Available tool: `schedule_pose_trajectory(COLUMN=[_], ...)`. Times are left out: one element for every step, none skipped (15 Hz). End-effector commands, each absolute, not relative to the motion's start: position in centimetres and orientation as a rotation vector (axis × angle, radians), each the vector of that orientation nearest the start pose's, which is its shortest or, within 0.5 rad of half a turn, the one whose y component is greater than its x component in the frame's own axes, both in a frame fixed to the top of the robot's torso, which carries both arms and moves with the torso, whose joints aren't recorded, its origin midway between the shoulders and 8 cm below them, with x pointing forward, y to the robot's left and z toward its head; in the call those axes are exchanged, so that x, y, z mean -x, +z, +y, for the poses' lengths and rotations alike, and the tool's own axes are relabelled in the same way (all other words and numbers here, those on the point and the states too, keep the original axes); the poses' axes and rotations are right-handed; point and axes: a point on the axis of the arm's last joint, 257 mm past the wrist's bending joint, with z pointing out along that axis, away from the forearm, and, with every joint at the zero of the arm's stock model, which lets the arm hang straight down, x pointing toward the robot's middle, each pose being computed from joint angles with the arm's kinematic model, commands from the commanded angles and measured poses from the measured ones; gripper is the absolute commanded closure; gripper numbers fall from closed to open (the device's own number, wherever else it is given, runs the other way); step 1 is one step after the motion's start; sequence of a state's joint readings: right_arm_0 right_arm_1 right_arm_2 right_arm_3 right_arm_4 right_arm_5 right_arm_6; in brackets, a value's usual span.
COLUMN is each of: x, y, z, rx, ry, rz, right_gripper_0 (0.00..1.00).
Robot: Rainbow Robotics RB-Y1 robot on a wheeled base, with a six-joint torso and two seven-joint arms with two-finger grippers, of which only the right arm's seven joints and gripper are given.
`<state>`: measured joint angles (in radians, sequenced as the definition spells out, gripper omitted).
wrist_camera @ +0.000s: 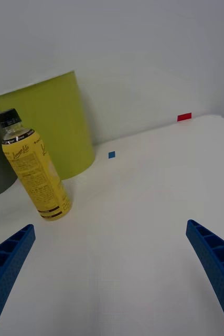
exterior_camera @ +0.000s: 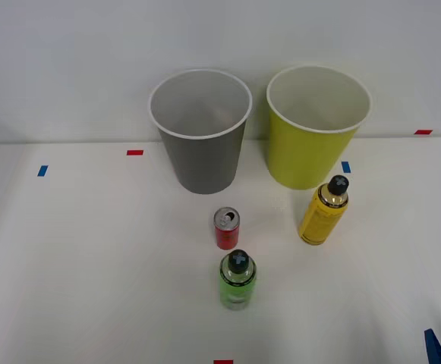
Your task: Put cans in the gray bin, plastic bottles in the light green bin
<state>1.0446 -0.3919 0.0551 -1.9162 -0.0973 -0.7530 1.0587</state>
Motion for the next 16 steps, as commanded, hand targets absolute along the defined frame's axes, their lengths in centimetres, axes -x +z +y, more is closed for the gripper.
schedule_pose_trajectory(x=[-19.9, -19.5, -19.2, -18.9, -18.4, -18.1, -17.9, -17.8, -17.7, -17.7, -17.7, -17.6, -17.4, -17.0, -16.6, -16.4], y=[-24.9, -24.9, -24.9, -24.9, -24.9, -24.8, -24.8, -24.8, -24.9, -25.1, -25.2, -25.3, -25.3, -25.4, -25.5, -25.6], z=[-31.8, -31.7, -31.6, -31.4, -31.2, -30.9, -30.7, -30.7, -30.7, -30.5, -30.2, -29.8, -29.5, -29.2, -28.6, -27.8], rx=[-0.216, -0.225, -0.231, -0.229, -0.247, -0.260, -0.252, -0.221, -0.179, -0.159, -0.147, -0.135, -0.134, -0.134, -0.130, -0.125], ry=[0.227, 0.223, 0.220, 0.214, 0.231, 0.266, 0.277, 0.263, 0.232, 0.210, 0.194, 0.190, 0.195, 0.203, 0.212, 0.226], rz=[1.480, 1.472, 1.472, 1.469, 1.468, 1.468, 1.471, 1.482, 1.492, 1.499, 1.501, 1.504, 1.505, 1.510, 1.517, 1.518], right_gripper_0=[0.00, 0.00, 0.00, 0.00, 0.00, 0.00, 0.00, 0.00, 0.00, 0.00, 0.00, 0.00, 0.00, 0.00, 0.00, 0.00])
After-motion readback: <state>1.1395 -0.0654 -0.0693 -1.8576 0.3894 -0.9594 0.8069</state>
